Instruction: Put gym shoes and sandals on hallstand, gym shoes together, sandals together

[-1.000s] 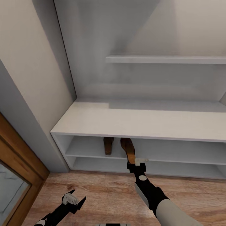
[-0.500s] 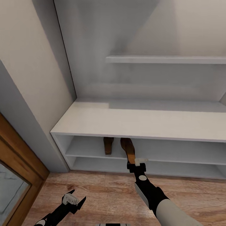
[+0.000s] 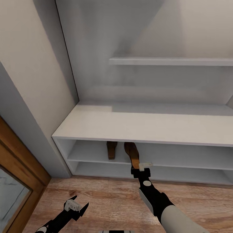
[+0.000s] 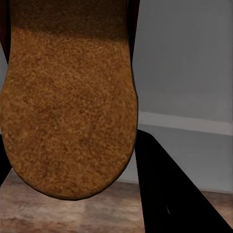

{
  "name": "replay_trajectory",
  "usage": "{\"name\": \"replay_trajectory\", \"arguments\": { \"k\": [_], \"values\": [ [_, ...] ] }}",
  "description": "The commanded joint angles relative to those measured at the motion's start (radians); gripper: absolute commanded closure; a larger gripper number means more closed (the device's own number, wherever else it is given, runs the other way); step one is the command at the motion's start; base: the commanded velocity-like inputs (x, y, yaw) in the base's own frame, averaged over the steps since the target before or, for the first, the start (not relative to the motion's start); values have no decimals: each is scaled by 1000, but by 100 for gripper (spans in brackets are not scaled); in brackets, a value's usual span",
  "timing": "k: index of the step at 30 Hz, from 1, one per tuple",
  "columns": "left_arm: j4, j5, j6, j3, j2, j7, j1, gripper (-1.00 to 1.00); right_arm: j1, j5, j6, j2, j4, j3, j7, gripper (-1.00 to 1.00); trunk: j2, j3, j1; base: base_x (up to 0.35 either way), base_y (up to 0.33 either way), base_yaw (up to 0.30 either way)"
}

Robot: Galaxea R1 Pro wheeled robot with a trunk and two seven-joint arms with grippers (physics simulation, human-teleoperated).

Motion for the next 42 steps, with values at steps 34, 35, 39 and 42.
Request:
{"name": "replay_trajectory", "arguments": {
  "k": [34, 35, 39, 42],
  "values": [
    [0, 0, 0, 0, 0, 0, 0, -100, 0, -2, -1, 0, -1, 0, -3, 100, 0, 0, 0, 15, 15, 0],
    [0, 0, 0, 0, 0, 0, 0, -100, 0, -2, -1, 0, -1, 0, -3, 100, 0, 0, 0, 75, 54, 0],
    [0, 0, 0, 0, 0, 0, 0, -100, 0, -2, 0, 0, -1, 0, -3, 100, 0, 0, 0, 43, 31, 0],
    [0, 0, 0, 0, 0, 0, 0, -100, 0, -2, 0, 0, -1, 0, -3, 100, 0, 0, 0, 15, 11, 0]
  ]
}}
